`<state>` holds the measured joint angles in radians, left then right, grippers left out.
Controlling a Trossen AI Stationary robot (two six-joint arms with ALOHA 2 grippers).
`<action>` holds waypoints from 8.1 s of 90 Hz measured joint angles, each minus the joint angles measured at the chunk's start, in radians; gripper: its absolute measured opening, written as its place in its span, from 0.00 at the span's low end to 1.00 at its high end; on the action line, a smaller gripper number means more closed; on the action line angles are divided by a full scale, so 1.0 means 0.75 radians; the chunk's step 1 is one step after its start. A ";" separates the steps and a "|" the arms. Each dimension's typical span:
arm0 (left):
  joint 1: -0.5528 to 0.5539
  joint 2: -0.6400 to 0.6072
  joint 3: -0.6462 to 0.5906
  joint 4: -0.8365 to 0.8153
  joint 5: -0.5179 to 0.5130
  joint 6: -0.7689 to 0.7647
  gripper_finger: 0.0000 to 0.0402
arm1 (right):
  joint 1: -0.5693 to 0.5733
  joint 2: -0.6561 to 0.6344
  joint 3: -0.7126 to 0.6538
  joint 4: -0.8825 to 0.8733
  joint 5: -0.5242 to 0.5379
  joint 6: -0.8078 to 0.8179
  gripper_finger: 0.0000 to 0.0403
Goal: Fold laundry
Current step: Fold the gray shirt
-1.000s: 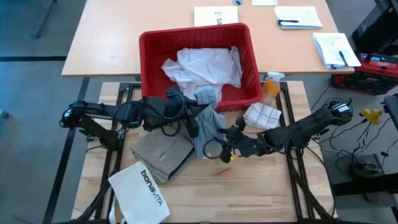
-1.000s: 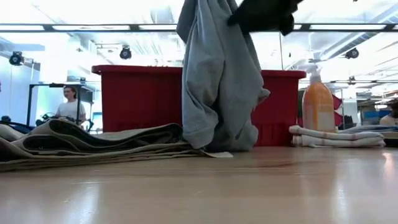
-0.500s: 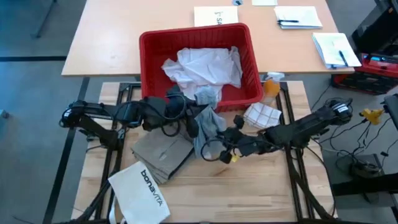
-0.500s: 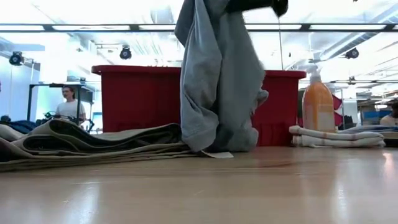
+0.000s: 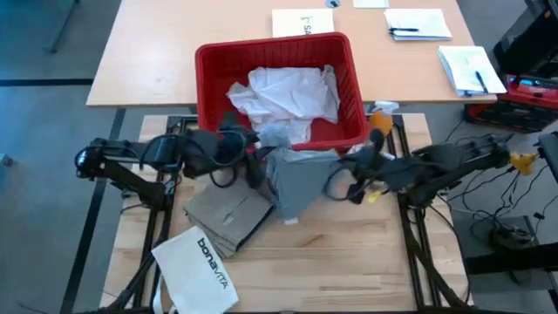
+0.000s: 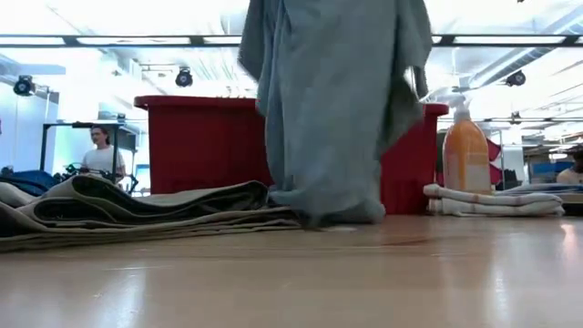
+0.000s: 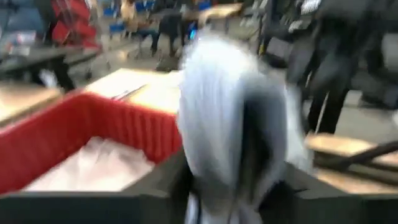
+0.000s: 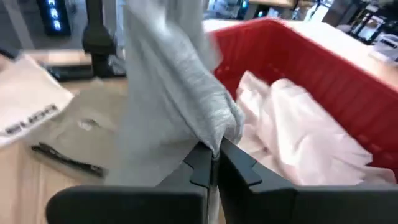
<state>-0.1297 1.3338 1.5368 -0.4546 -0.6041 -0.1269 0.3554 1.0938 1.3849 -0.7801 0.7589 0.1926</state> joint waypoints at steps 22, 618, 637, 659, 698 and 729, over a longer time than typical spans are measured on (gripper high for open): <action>0.007 0.021 -0.010 -0.308 -0.007 -0.220 0.97 | 0.000 -0.096 0.001 -0.002 0.000 -0.014 0.00; -0.191 1.059 0.075 0.528 -0.753 0.109 0.90 | -0.597 -0.149 -0.703 1.256 -0.713 0.870 0.00; -0.144 1.059 0.073 0.441 -0.894 0.117 0.97 | -0.597 -0.149 -0.703 1.256 -0.712 0.916 0.00; -0.105 1.058 0.071 0.418 -0.899 0.114 0.96 | -0.597 -0.165 -0.702 1.253 -0.712 0.914 0.00; -0.120 1.043 0.069 0.380 -0.867 0.125 0.06 | -0.597 -0.231 -0.701 1.234 -0.709 0.894 0.00; -0.152 0.799 0.073 0.301 -0.804 0.122 0.00 | -0.597 -0.270 -0.700 1.073 -0.697 0.886 0.00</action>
<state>-0.2434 1.9329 1.5917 -0.2289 -1.2069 -0.0353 -0.0925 0.8911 0.8597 0.0248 0.2358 0.8572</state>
